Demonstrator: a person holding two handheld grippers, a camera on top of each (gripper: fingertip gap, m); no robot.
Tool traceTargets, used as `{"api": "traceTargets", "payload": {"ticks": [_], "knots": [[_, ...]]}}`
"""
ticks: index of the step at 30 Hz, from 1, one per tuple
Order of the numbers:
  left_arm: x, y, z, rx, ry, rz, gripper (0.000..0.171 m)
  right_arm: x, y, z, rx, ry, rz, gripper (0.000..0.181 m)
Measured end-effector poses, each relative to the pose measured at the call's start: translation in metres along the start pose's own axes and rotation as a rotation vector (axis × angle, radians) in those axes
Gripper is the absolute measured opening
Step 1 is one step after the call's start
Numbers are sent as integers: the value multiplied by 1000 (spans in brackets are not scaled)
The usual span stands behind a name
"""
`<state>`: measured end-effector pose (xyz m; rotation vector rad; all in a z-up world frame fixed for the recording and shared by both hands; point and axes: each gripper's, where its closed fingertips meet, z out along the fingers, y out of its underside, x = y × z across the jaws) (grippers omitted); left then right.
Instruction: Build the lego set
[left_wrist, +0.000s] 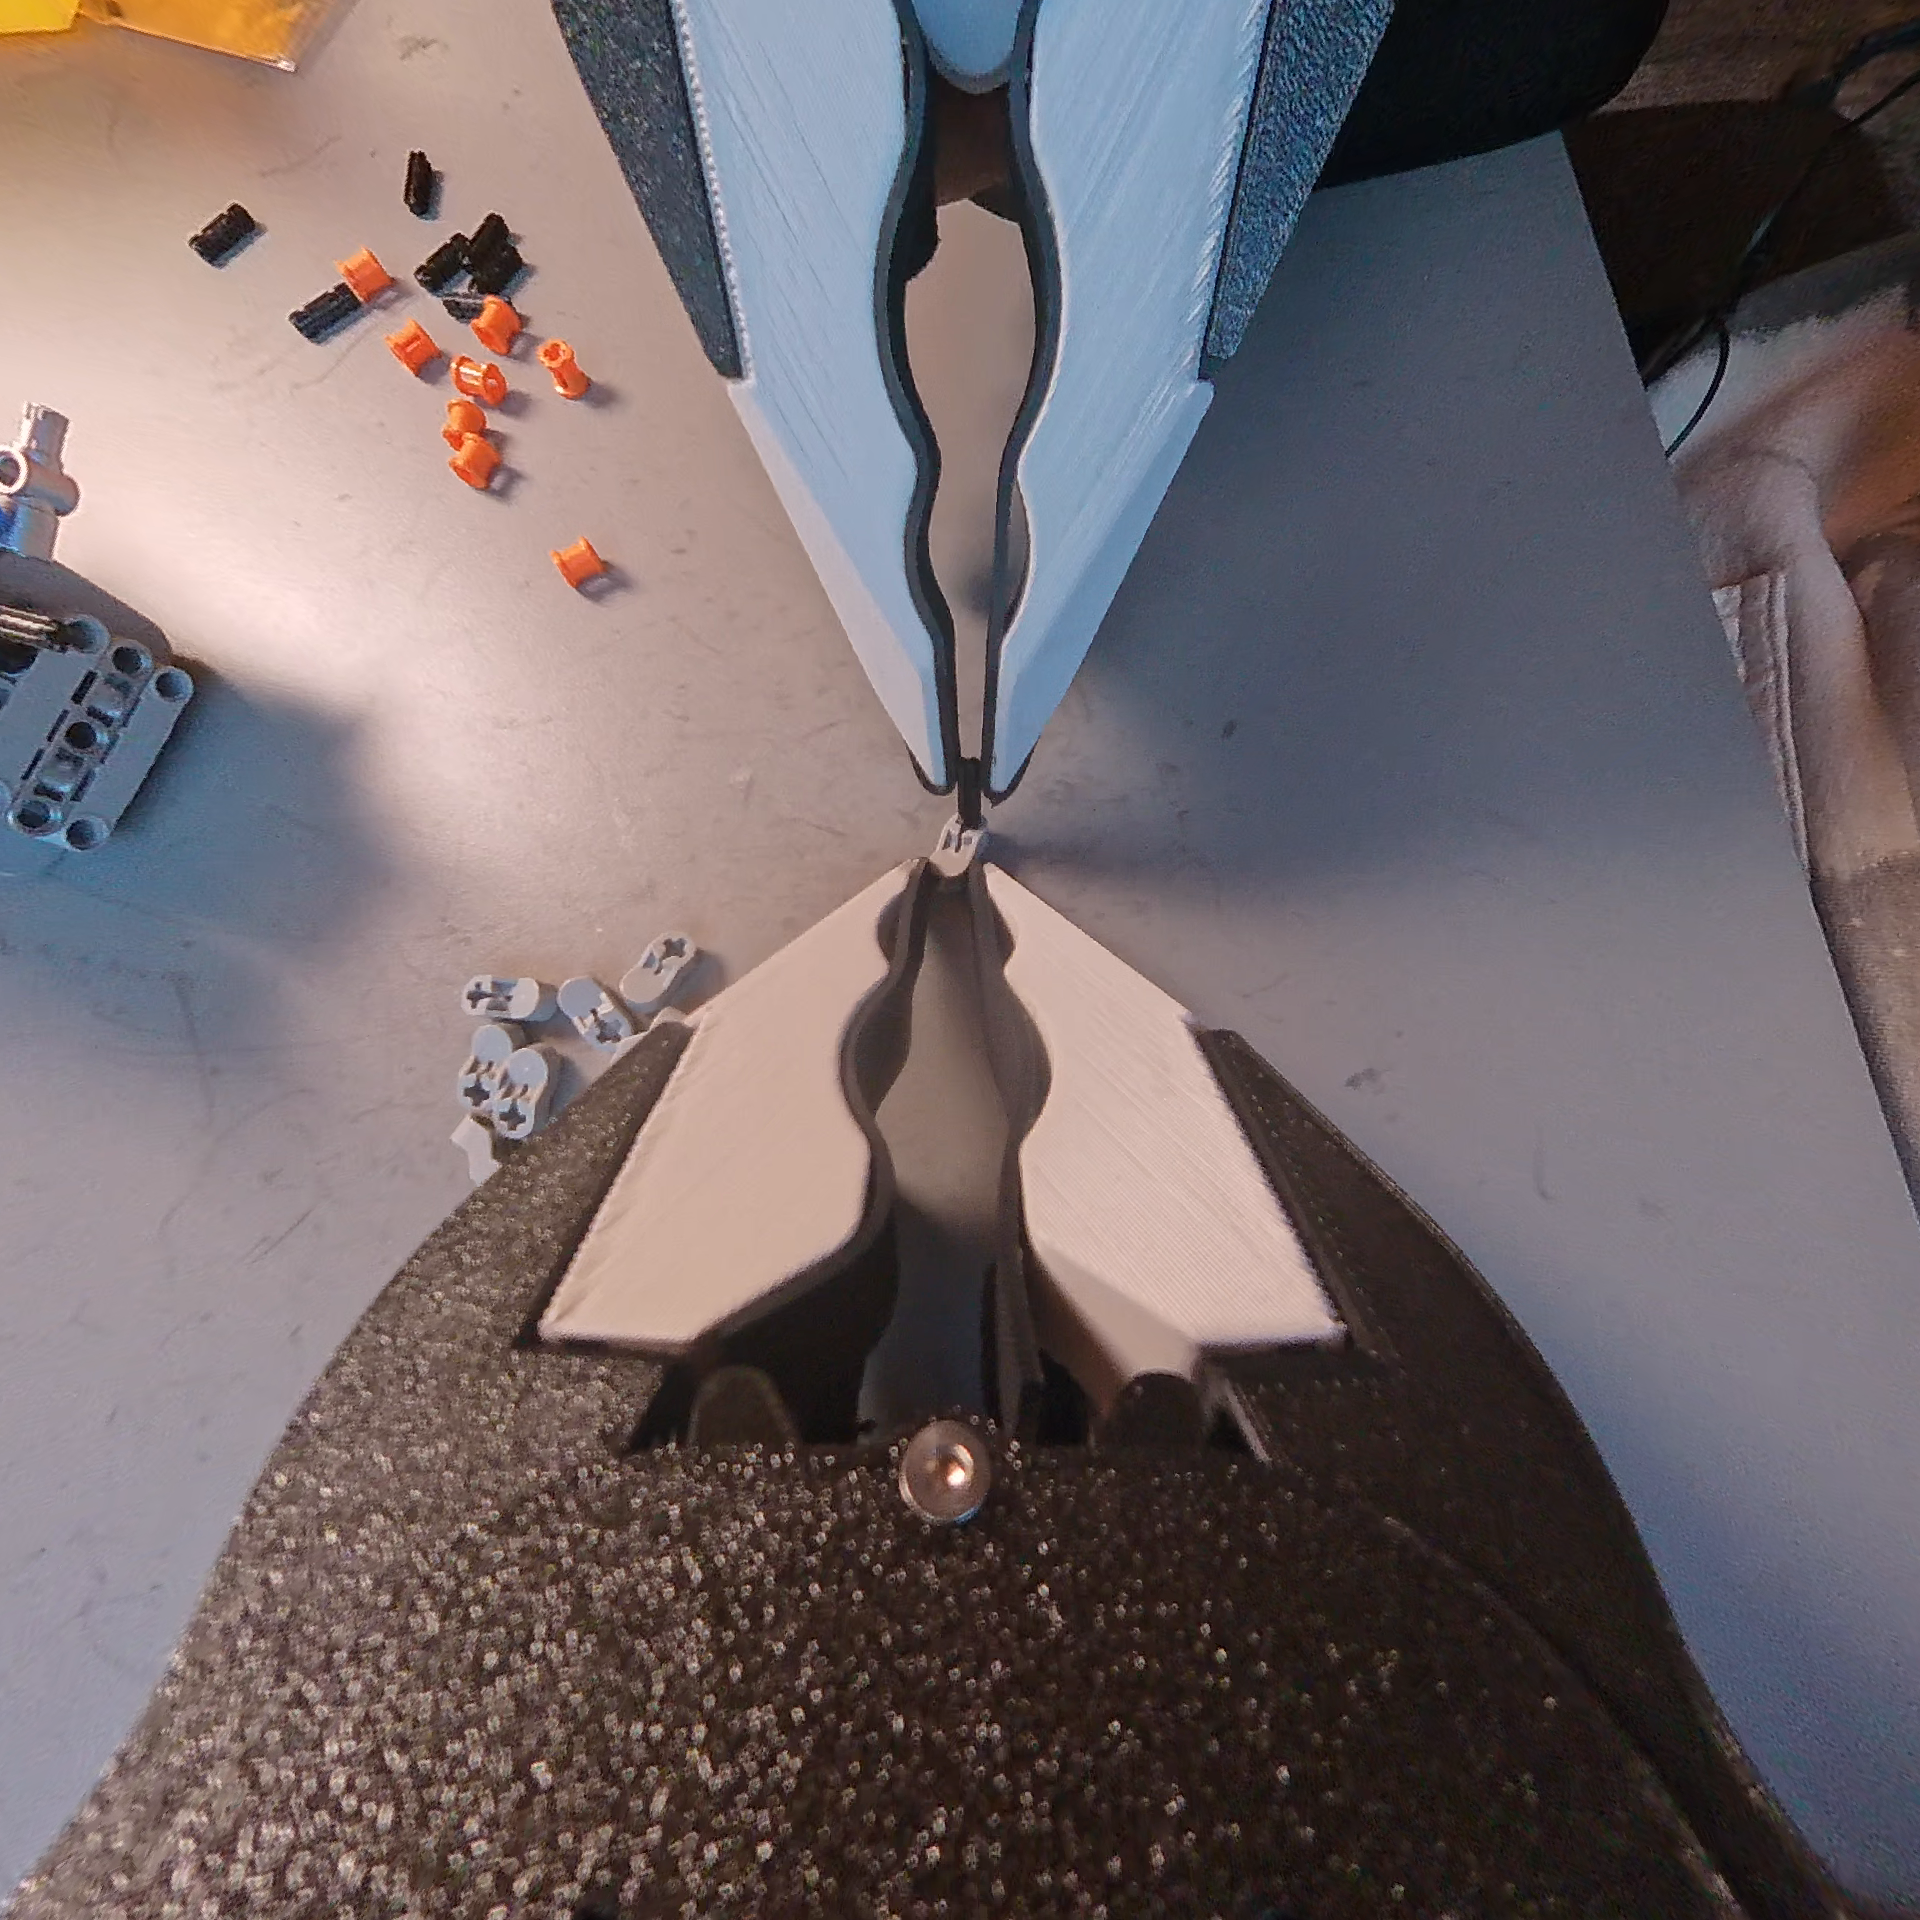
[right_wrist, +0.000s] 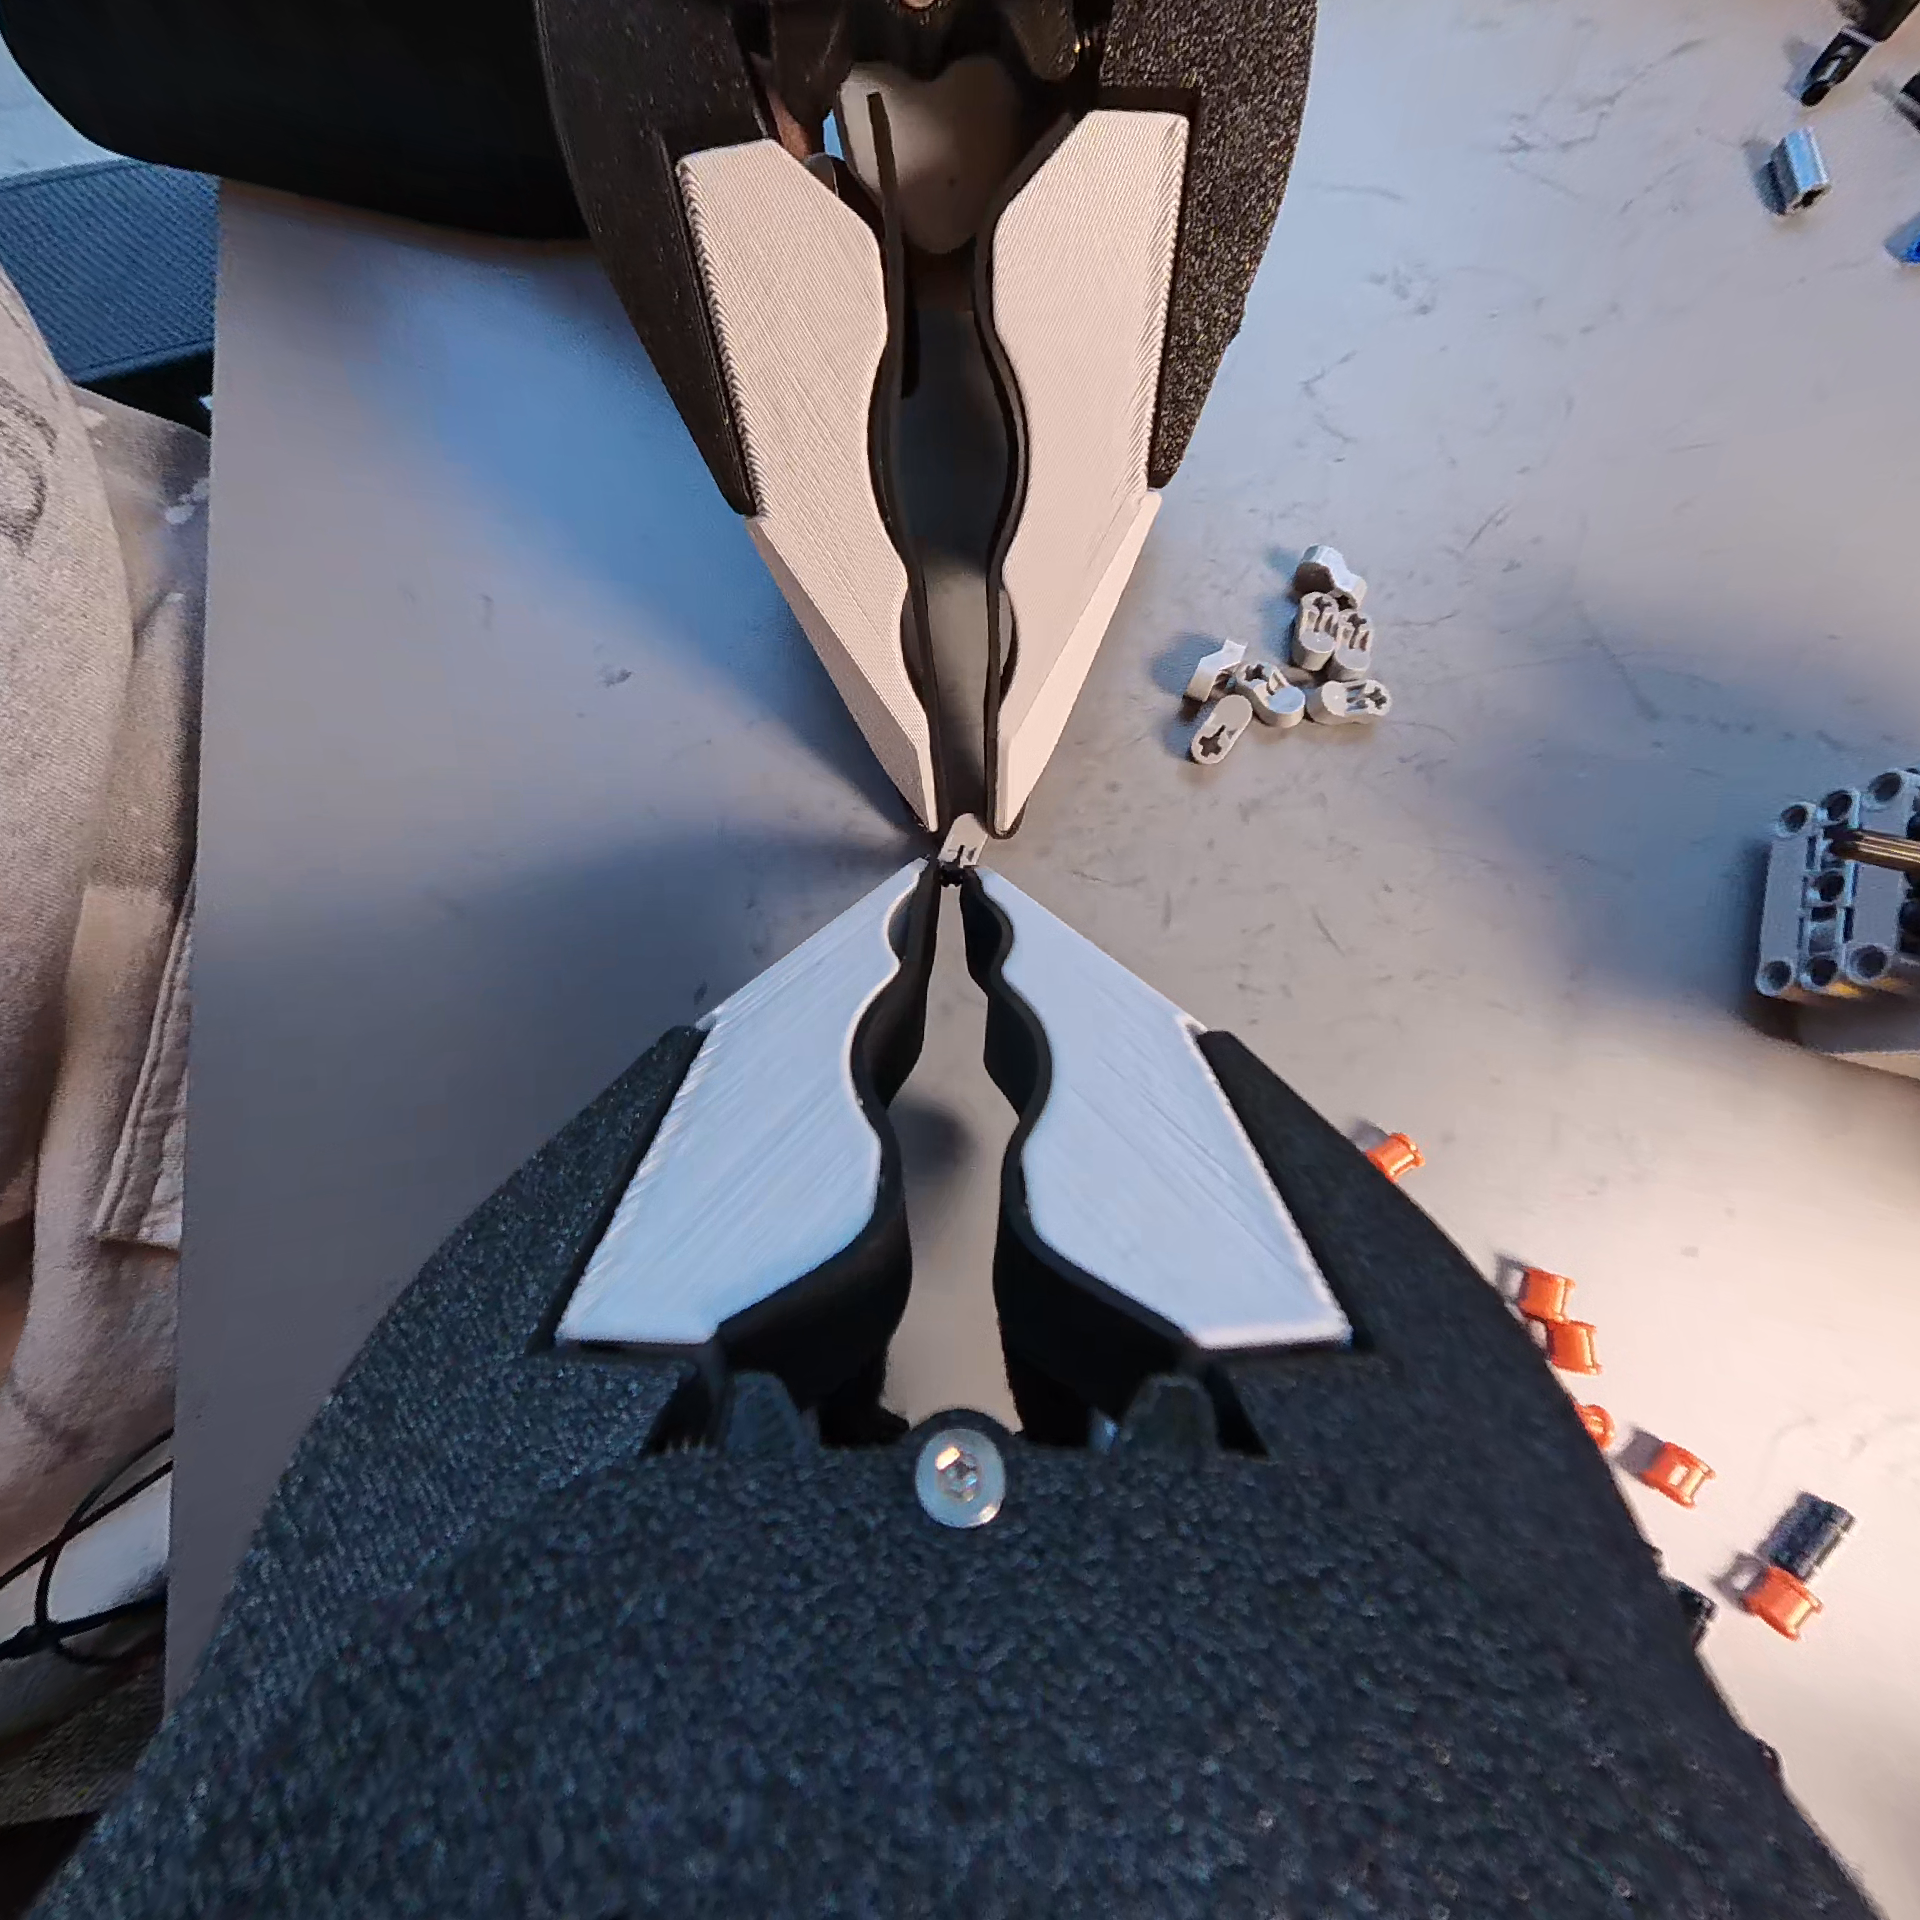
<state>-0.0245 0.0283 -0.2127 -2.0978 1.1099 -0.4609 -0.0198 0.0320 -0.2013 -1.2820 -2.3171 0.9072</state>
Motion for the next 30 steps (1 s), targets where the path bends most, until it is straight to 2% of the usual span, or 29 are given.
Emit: {"api": "traceTargets", "payload": {"ticks": [17, 30], "knots": [[3, 1, -1, -1, 13, -1, 5, -3, 1, 1, -7, 29, -61, 3], [4, 1, 0, 3, 28, -8, 5, -5, 3, 3, -16, -10, -280, 3]]}}
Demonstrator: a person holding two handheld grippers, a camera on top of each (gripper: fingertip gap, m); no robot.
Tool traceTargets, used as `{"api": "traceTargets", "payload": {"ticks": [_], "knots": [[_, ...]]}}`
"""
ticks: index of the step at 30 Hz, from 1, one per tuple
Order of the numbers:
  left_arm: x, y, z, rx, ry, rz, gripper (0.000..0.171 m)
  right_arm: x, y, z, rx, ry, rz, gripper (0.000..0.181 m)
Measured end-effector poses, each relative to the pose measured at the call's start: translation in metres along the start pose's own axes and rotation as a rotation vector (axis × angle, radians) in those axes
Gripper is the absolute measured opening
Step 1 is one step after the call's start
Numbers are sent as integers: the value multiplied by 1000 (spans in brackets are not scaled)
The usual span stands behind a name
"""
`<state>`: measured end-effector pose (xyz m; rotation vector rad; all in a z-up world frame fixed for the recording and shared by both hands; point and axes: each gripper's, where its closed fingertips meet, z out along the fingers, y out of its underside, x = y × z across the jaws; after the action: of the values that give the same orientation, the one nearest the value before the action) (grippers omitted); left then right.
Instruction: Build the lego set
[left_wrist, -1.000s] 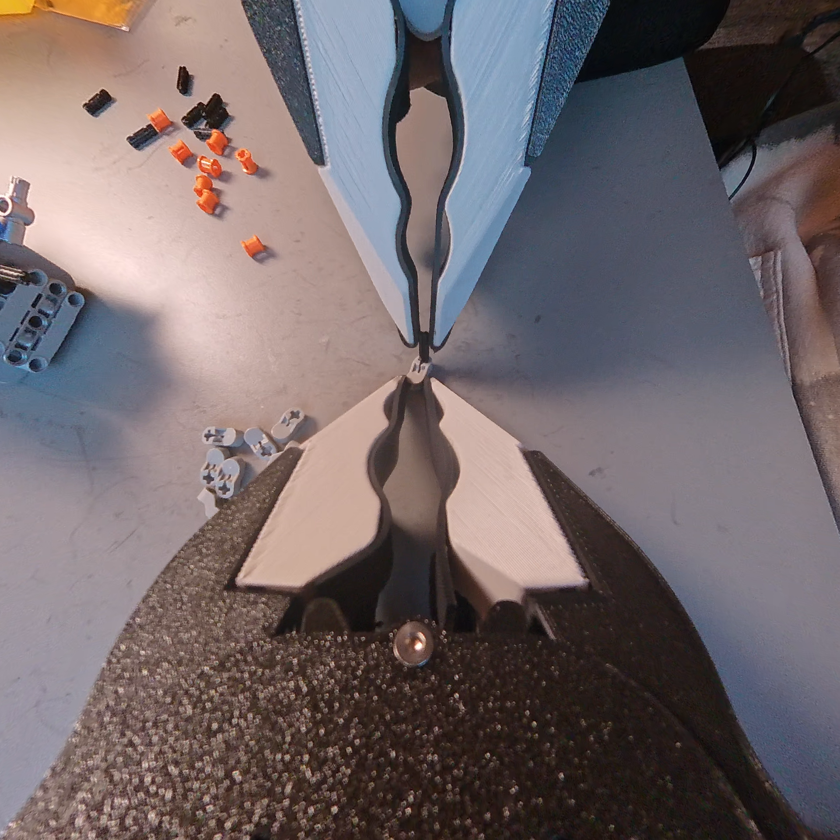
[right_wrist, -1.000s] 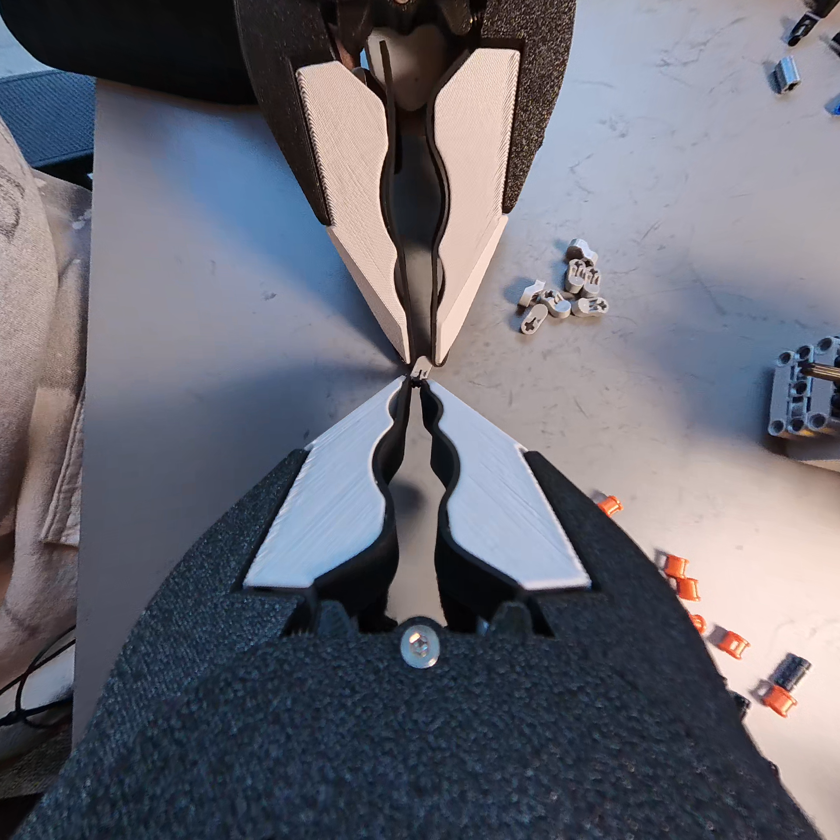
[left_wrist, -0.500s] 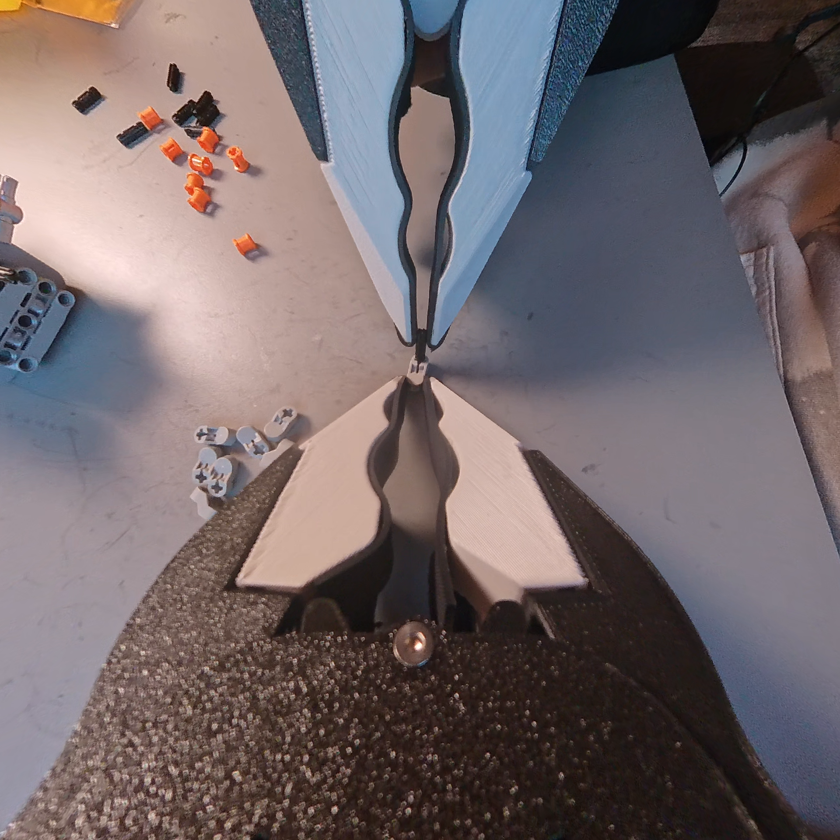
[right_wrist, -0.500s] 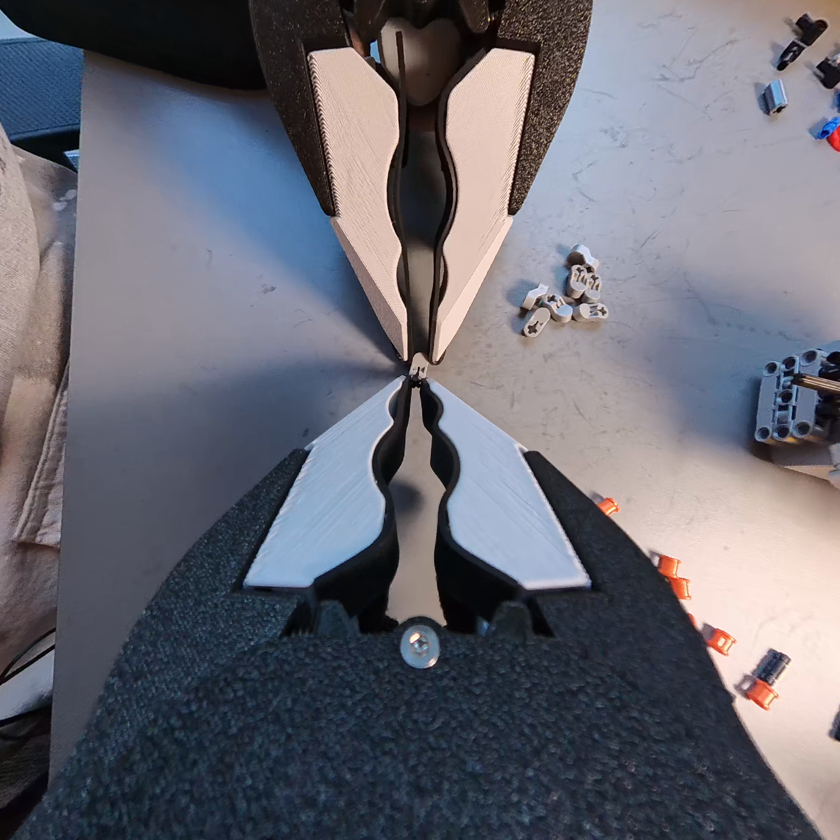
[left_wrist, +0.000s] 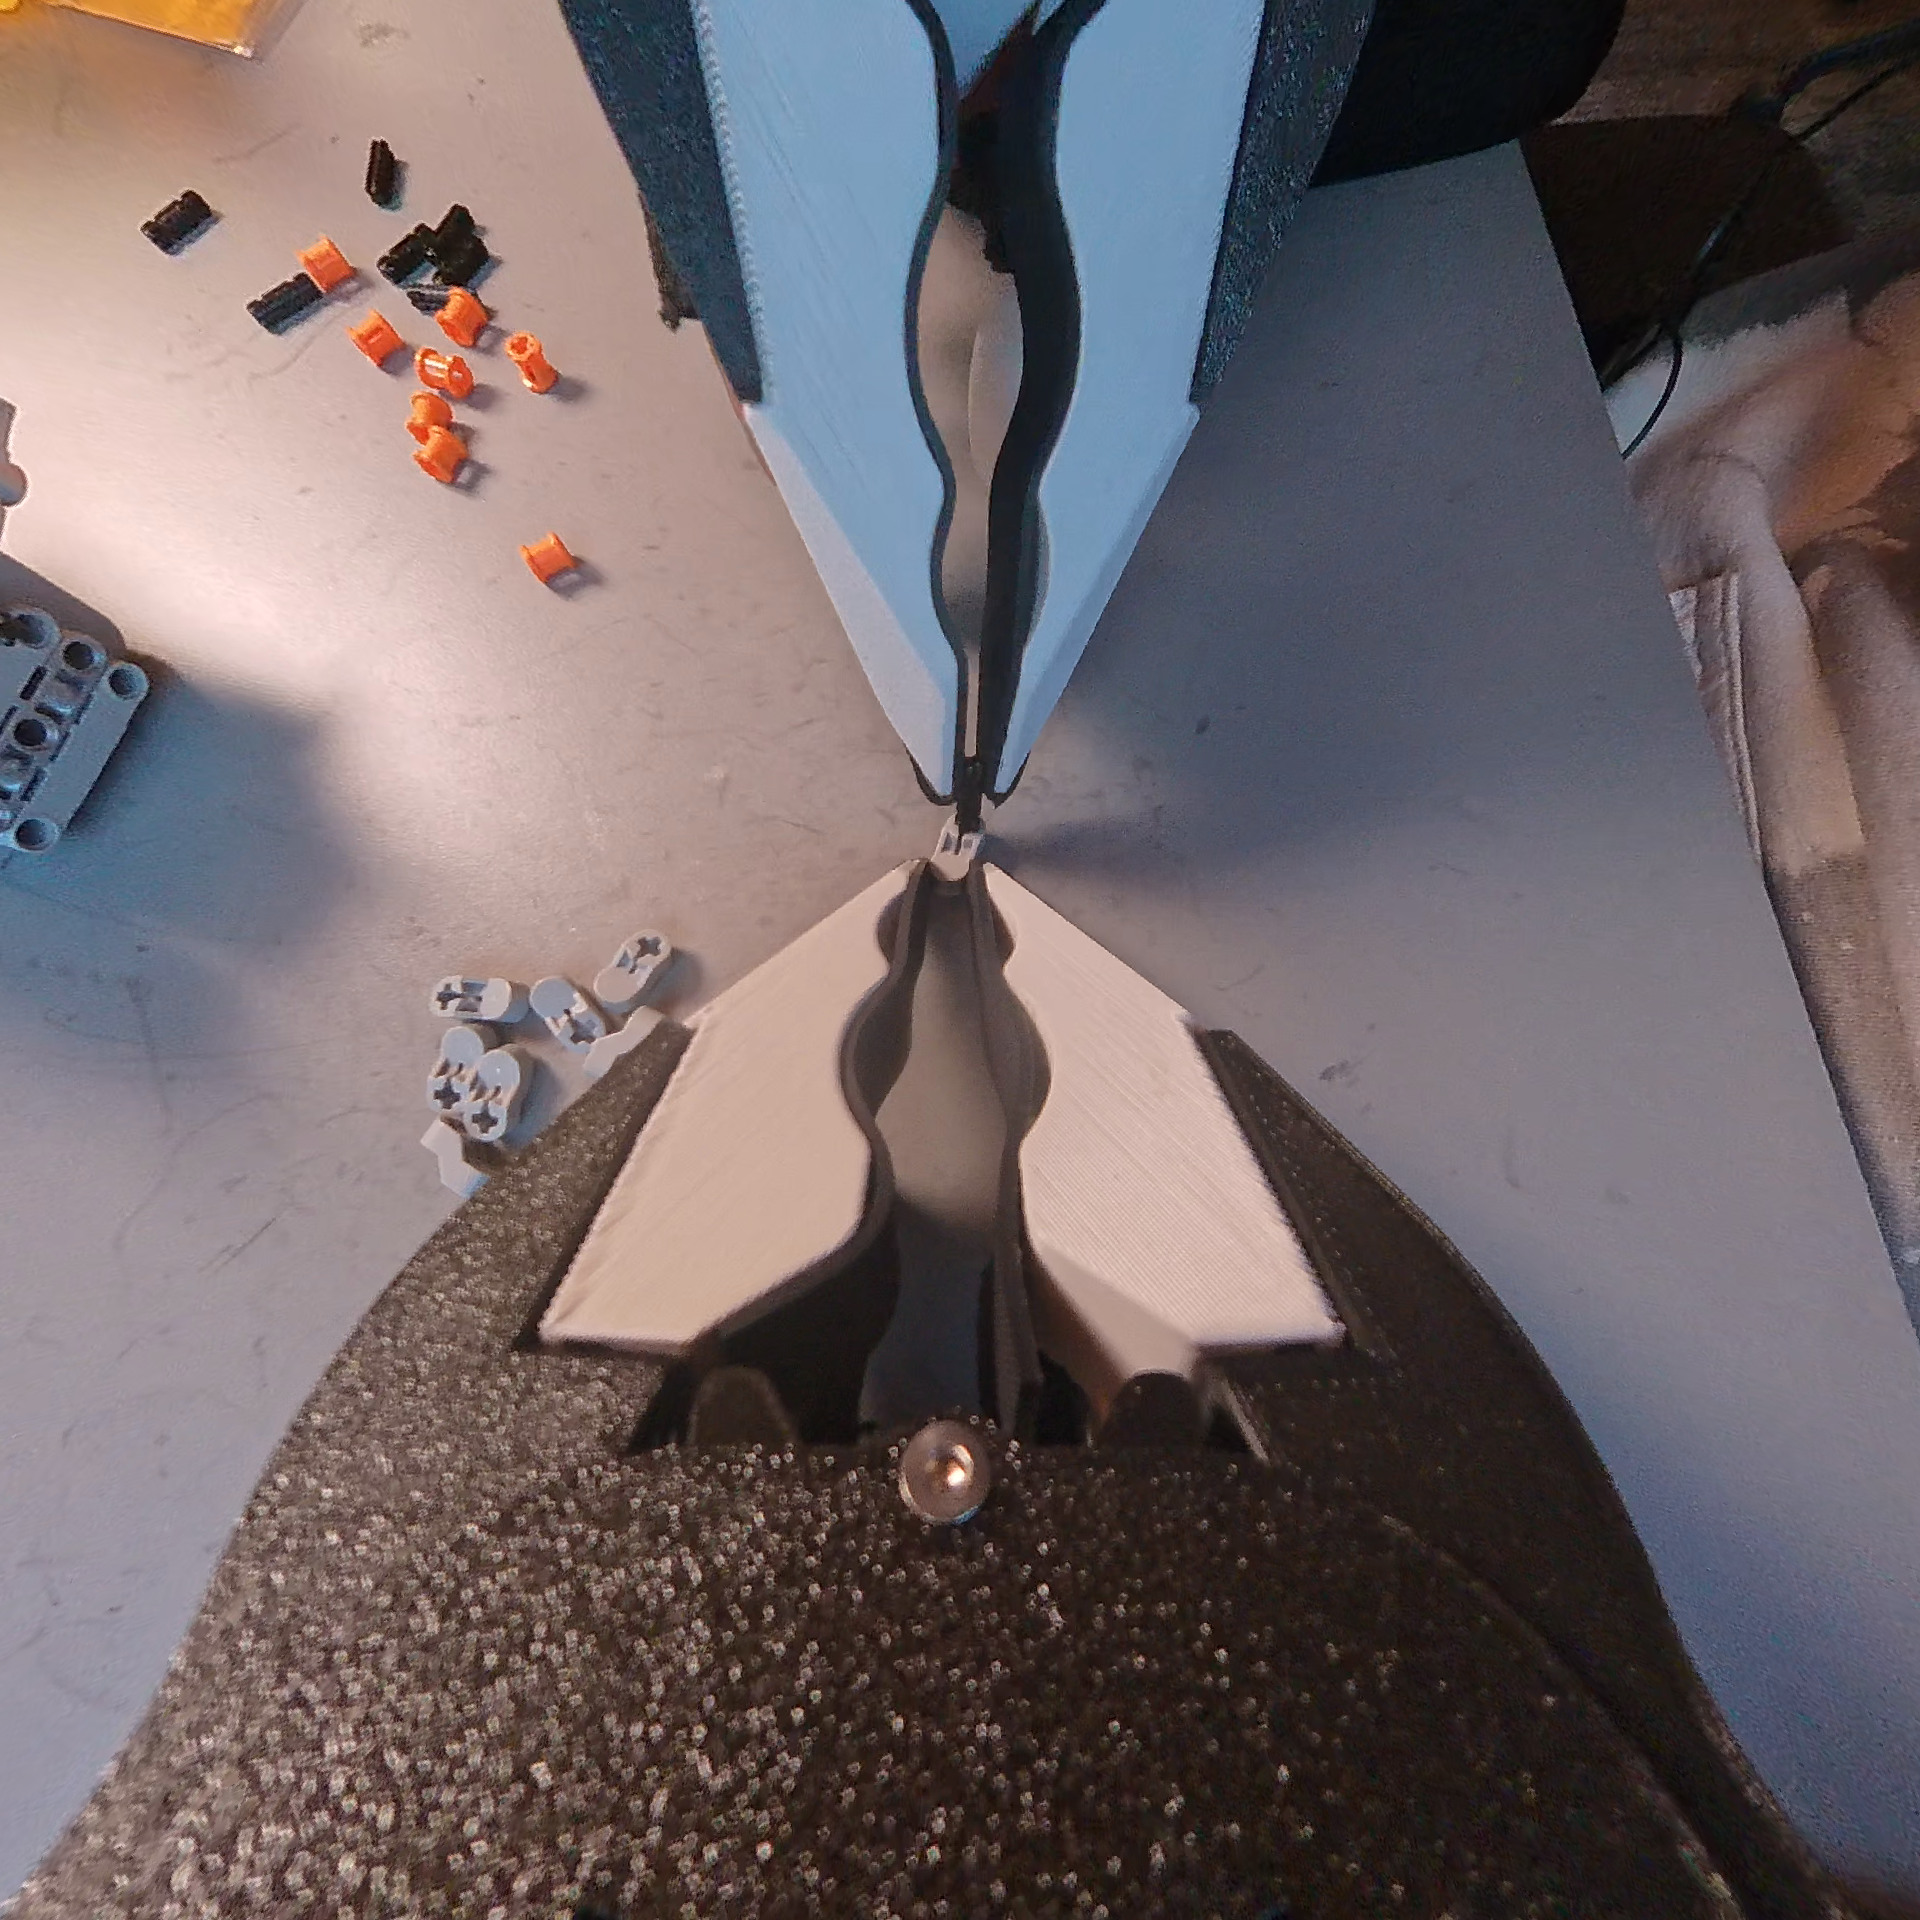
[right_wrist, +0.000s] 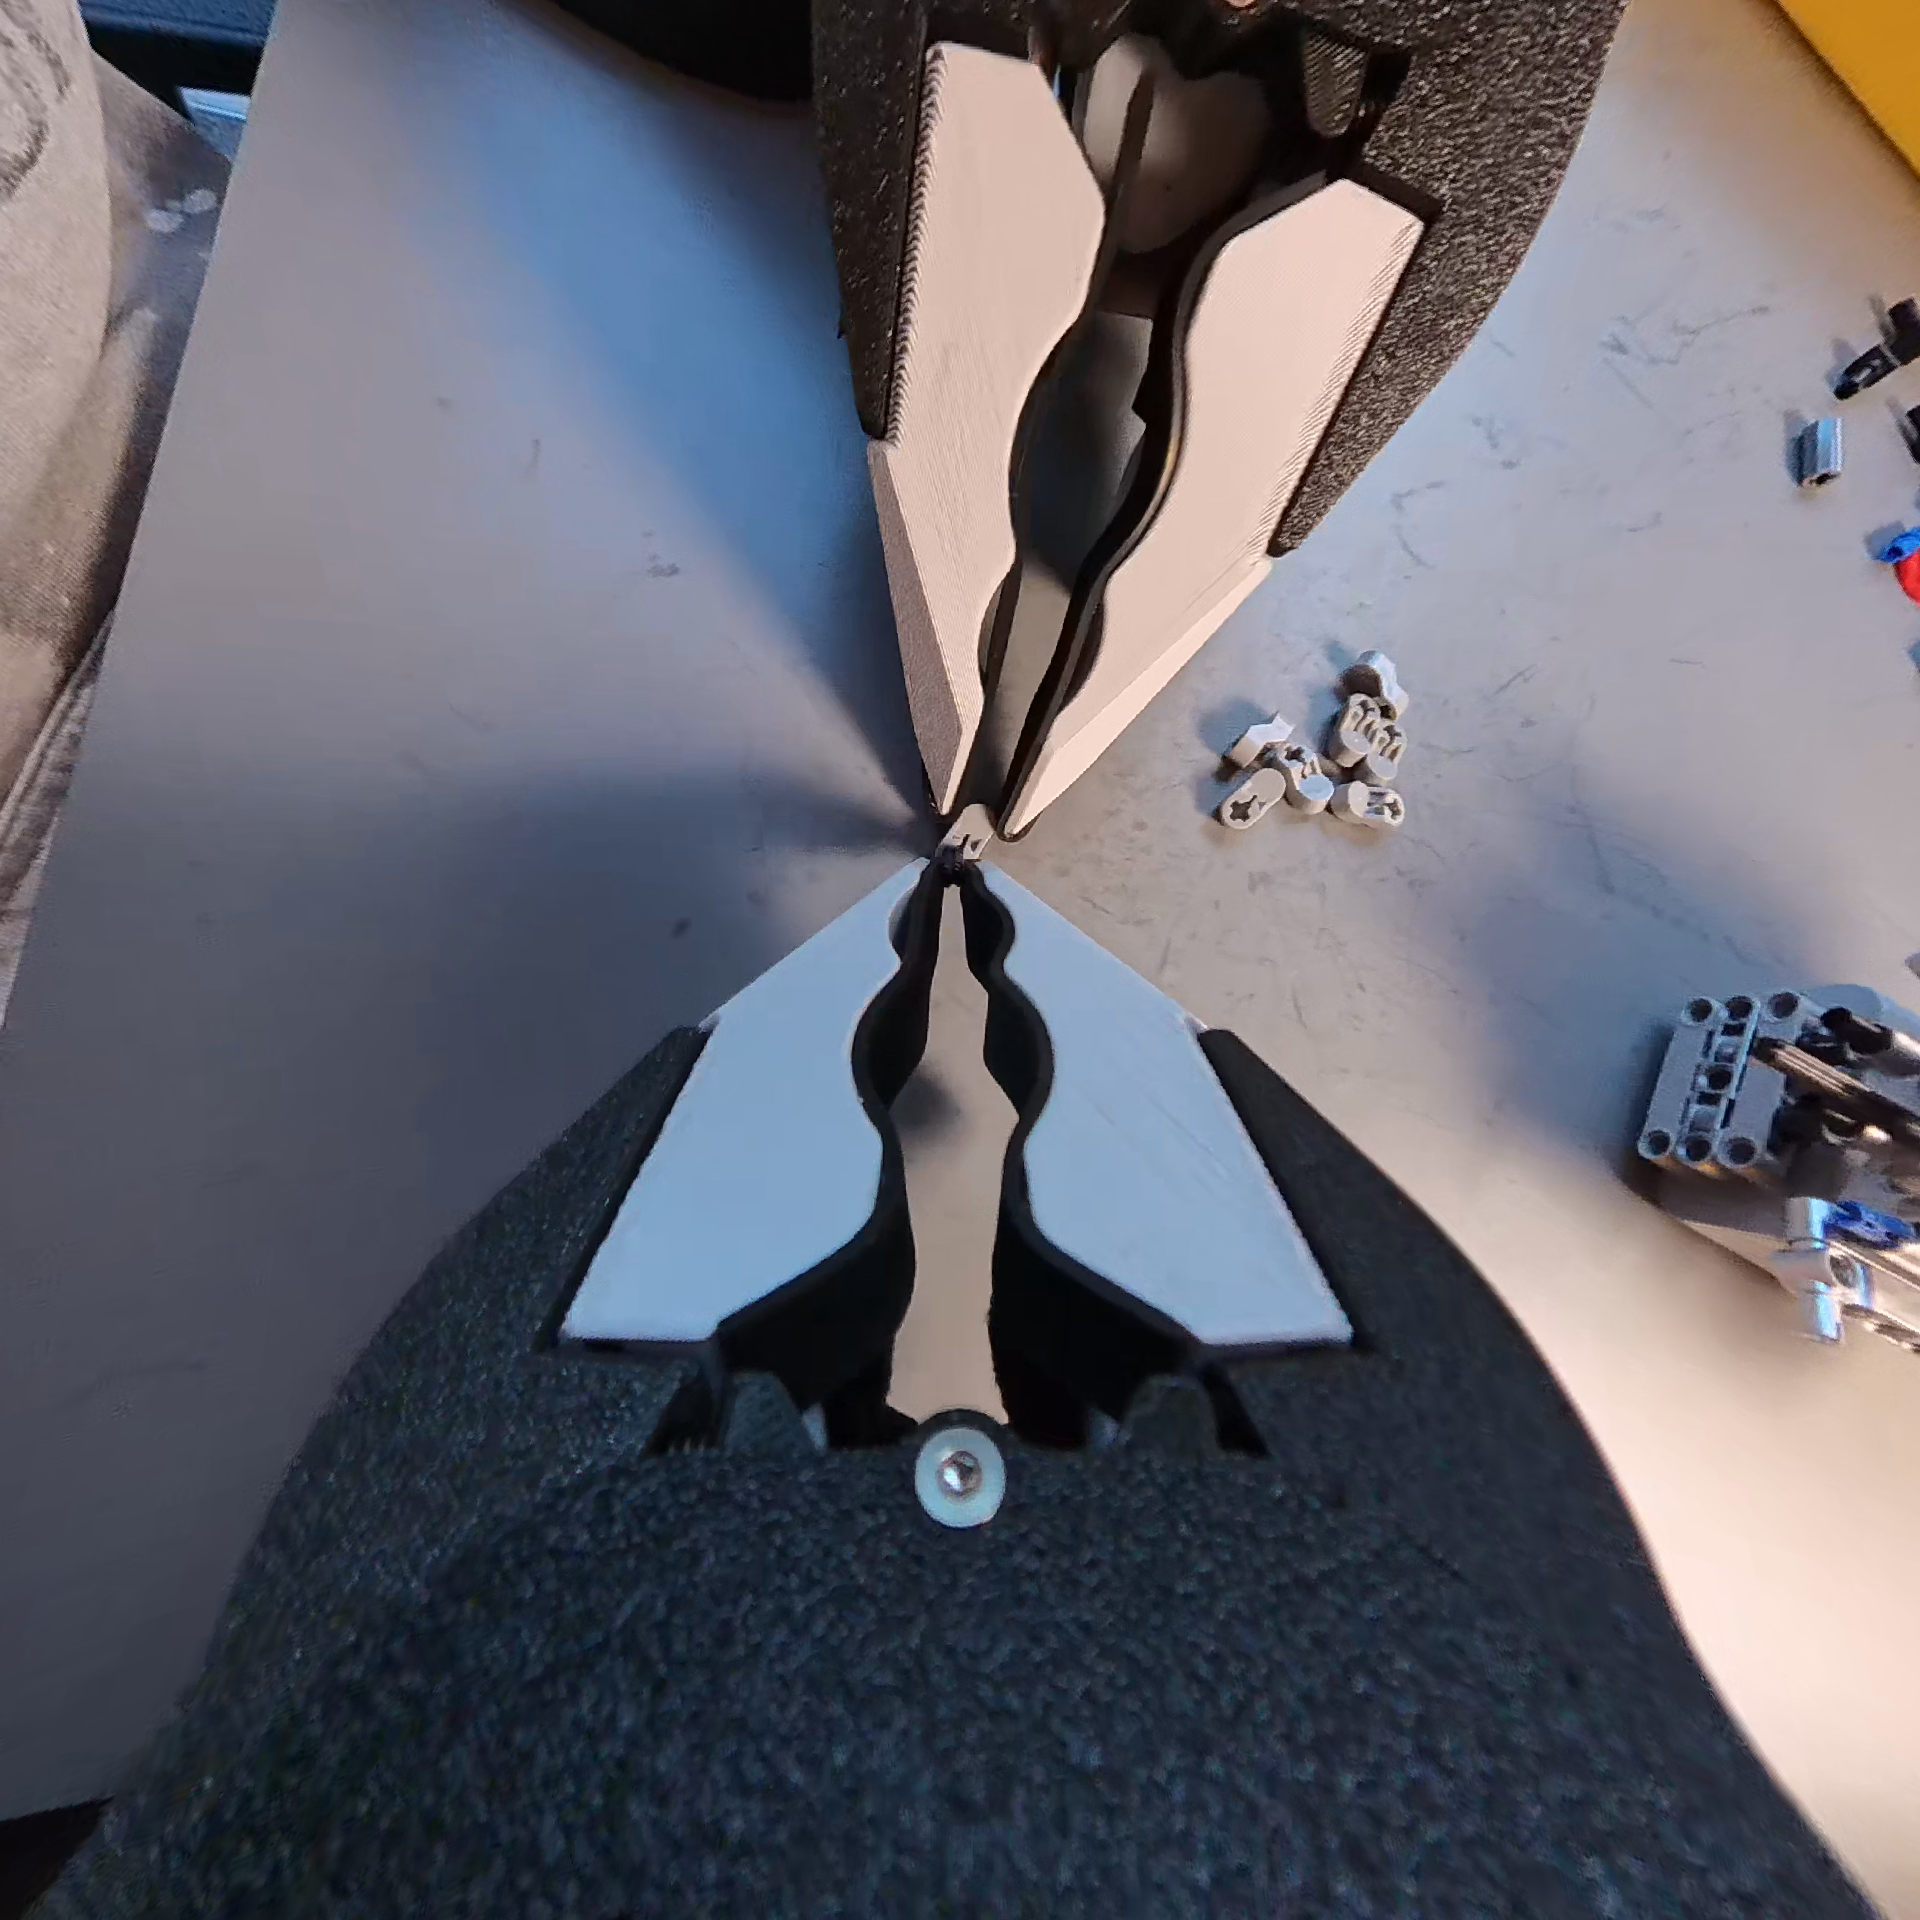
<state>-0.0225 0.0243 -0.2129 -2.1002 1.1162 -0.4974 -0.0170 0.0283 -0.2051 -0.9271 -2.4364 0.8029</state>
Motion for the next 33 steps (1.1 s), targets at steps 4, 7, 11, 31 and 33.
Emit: {"api": "traceTargets", "payload": {"ticks": [4, 7, 11, 31, 33], "knots": [[0, 0, 0, 1, 4, 2, 4, 0, 1, 3, -42, -10, -35, 2], [1, -1, 0, 0, 5, 3, 4, -1, 2, 5, -125, -39, -76, 2], [1, -1, 0, 0, 1, -3, 4, -1, 2, 5, -206, -65, -94, 1], [5, 4, -4, 2, 4, -20, 8, -2, -5, 11, -221, -35, -78, 3], [5, 3, -4, 1, 5, -20, 7, -2, -4, 11, -219, -39, -82, 3]]}}
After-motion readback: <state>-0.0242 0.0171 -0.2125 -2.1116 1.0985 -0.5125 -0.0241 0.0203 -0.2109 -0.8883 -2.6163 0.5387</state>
